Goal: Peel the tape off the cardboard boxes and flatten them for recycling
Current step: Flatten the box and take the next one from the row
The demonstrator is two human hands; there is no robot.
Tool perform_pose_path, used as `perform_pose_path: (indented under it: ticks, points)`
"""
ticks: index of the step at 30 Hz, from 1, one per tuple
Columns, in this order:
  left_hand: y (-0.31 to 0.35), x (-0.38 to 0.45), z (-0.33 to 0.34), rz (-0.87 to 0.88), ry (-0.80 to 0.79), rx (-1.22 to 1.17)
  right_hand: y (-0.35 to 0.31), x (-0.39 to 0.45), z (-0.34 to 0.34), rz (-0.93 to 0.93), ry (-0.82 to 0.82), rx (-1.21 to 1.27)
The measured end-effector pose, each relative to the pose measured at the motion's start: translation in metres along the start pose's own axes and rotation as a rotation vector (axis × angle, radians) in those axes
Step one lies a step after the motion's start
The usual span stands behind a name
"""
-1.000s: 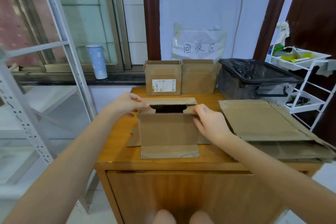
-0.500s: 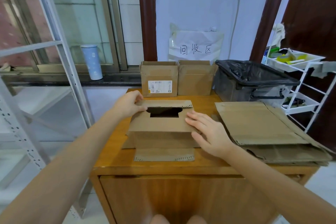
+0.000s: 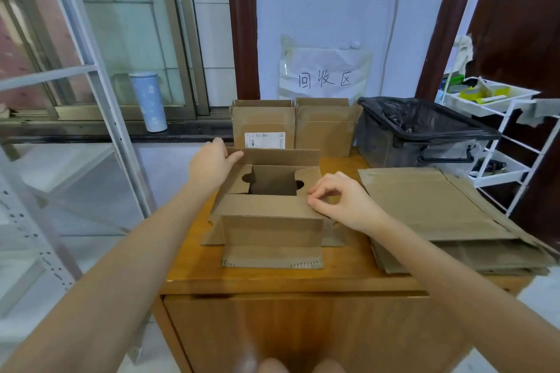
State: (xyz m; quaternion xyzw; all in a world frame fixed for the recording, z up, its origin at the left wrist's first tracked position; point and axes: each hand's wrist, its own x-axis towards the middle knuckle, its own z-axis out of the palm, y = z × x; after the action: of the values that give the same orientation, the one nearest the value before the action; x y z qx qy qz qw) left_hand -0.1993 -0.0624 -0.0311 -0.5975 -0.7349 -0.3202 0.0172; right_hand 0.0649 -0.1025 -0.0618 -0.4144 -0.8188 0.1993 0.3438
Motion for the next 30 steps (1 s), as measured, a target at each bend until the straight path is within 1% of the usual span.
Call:
perform_pose_path:
  ticks: [2, 4, 7, 10, 12, 13, 16, 19, 23, 26, 28, 30]
  points:
    - [0.001, 0.002, 0.004, 0.021, 0.017, 0.042, -0.002, 0.008, -0.004, 0.029, -0.048, -0.02]
    - [0.004, 0.003, 0.008, 0.044, -0.005, 0.078, -0.004, 0.016, -0.008, 0.072, -0.076, -0.062]
    - [0.008, 0.004, 0.012, 0.039, -0.166, 0.139, -0.009, 0.025, -0.009, 0.136, -0.083, -0.118]
    - [0.01, 0.003, 0.01, 0.017, -0.293, 0.277, -0.018, 0.034, -0.006, 0.178, -0.084, -0.258]
    - [0.012, 0.003, 0.005, 0.007, -0.358, 0.26, -0.023, 0.04, -0.004, 0.216, -0.084, -0.356]
    - [0.014, 0.003, 0.0, -0.006, -0.411, 0.192, -0.025, 0.043, -0.003, 0.244, -0.08, -0.389]
    - [0.017, 0.005, -0.018, -0.115, -0.548, -0.132, -0.03, 0.053, -0.005, 0.375, -0.069, -0.532]
    - [0.01, 0.01, -0.036, -0.244, -0.573, -0.373, -0.037, 0.062, -0.011, 0.483, -0.085, -0.625]
    - [-0.006, 0.005, -0.044, -0.368, -0.576, -0.624, -0.041, 0.072, -0.012, 0.53, -0.179, -0.666]
    - [-0.015, -0.002, -0.041, -0.458, -0.546, -0.773, -0.041, 0.072, -0.012, 0.552, -0.173, -0.619]
    - [-0.019, -0.006, -0.041, -0.496, -0.527, -0.85, -0.038, 0.071, -0.015, 0.582, -0.152, -0.506]
    - [-0.021, -0.007, -0.04, -0.497, -0.53, -0.89, -0.032, 0.07, -0.018, 0.615, -0.144, -0.372]
